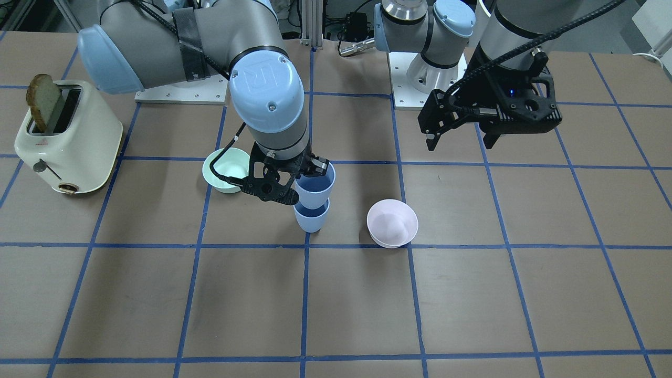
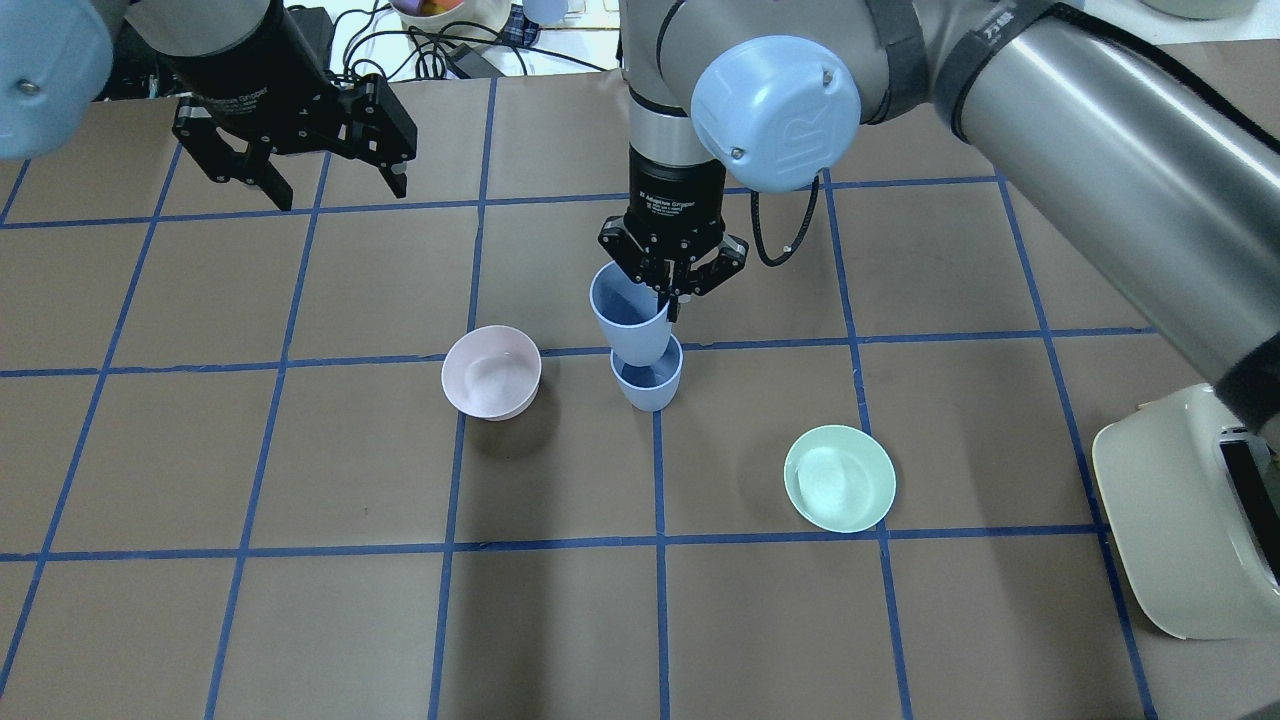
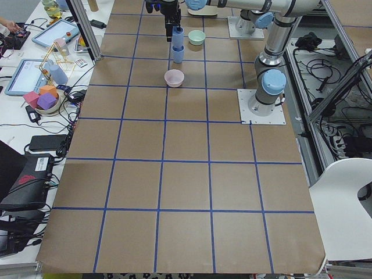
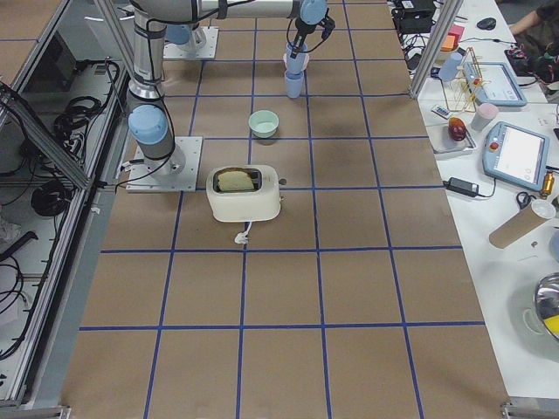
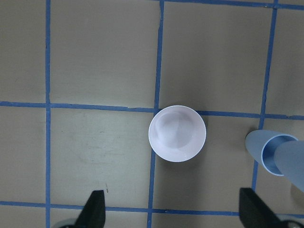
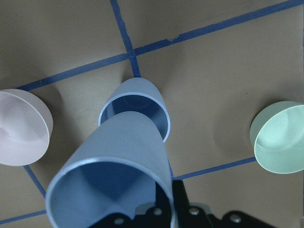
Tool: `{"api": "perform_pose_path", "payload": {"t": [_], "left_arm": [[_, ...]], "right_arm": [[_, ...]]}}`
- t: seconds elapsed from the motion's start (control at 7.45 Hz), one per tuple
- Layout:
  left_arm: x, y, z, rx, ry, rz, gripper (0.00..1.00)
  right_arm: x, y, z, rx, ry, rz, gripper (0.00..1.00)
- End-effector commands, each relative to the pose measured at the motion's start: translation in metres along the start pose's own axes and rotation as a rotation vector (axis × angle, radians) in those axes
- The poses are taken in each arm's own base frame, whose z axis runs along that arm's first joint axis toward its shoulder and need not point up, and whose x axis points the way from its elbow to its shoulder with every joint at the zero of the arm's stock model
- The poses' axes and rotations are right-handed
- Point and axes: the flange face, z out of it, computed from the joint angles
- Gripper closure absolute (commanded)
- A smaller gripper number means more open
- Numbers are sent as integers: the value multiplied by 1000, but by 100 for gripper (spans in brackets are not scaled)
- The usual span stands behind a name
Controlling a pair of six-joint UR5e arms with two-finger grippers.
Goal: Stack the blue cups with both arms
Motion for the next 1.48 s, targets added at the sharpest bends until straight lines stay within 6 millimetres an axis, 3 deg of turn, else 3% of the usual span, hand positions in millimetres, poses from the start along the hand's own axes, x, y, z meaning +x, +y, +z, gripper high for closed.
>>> {"api": "perform_pose_path", "payload": {"t": [0.0, 0.13, 0.27, 0.4, 0.67, 0.8, 0.94, 1.07, 1.34], "left_arm": [[0, 0, 0, 1, -1, -1, 0], [0, 0, 0, 1, -1, -1, 0], [0, 0, 0, 1, -3, 0, 0], [0, -1, -1, 2, -1, 0, 0], [-1, -1, -1, 3, -3, -1, 0], [-1, -1, -1, 2, -1, -3, 0], [-1, -2, -1, 2, -1, -3, 0], [-1, -2, -2, 4, -1, -3, 0], [-1, -1, -1, 2, -1, -1, 0]], "right_arm": [[2, -2, 10, -2, 1, 2, 100], [0, -3, 9, 13, -8, 1, 100], [1, -5, 8, 33, -7, -4, 13], [-1, -8, 4, 60, -23, -2, 0], [3, -10, -5, 71, -34, 7, 0], [19, -25, -29, 110, -56, 16, 0], [55, -50, -60, 156, -67, -2, 0], [94, -68, -78, 187, -50, 7, 0], [155, -83, -102, 201, -1, -113, 0]]}}
